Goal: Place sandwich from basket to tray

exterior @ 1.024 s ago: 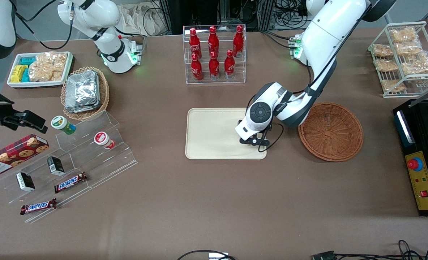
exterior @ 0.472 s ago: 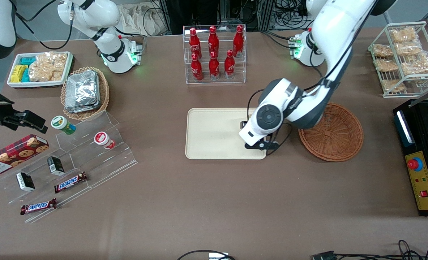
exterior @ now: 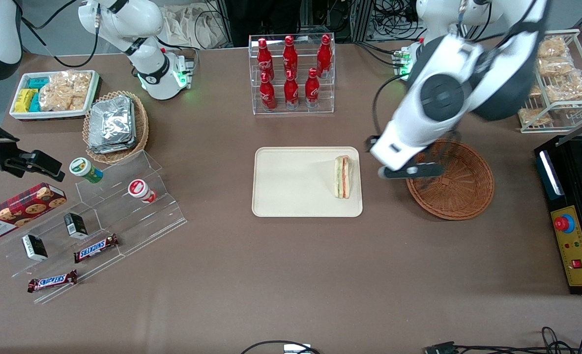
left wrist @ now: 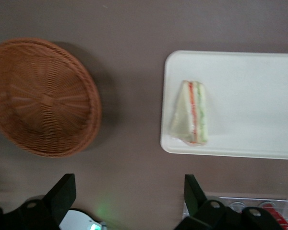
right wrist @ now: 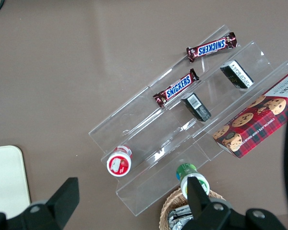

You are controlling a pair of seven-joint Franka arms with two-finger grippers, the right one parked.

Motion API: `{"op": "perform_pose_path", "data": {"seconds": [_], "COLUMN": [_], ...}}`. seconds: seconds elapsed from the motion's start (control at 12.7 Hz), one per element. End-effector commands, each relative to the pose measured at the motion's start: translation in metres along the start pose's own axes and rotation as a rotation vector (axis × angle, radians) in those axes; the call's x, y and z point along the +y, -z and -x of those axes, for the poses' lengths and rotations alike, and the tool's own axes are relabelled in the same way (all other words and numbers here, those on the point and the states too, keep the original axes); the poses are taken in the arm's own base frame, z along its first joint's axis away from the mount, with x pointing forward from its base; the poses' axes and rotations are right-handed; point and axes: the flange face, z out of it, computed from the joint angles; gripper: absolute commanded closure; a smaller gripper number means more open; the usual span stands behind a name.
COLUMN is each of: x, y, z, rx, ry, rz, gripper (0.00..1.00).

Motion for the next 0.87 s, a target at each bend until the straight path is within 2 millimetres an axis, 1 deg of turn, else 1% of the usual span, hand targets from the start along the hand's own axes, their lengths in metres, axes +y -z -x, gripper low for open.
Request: {"op": "perform_pose_path", "data": {"seconds": [0.0, 0.16, 0.24, 0.31, 0.47, 0.63, 0.79], "x": [-0.093, -0.155, -0.178, -0.199, -0.204, -0.206, -0.204], "y": [0.025, 0.036, 0.04, 0.046, 0.053, 0.061, 0.073], "z": [0.006, 0.001, 0.002, 0.002, 0.003, 0.002, 0.002], "rx": [0.026, 0.031, 0.033, 0.044, 0.06, 0.073, 0.098], "ry": [0.036, 0.063, 0.058, 0.09, 0.089, 0.088, 0.088], "rz": [0.023, 0.039, 0.047, 0.058, 0.044, 0.048, 0.05], "gripper": [0.0, 0.0, 0.0, 0.0, 0.0, 0.0, 0.0]}}
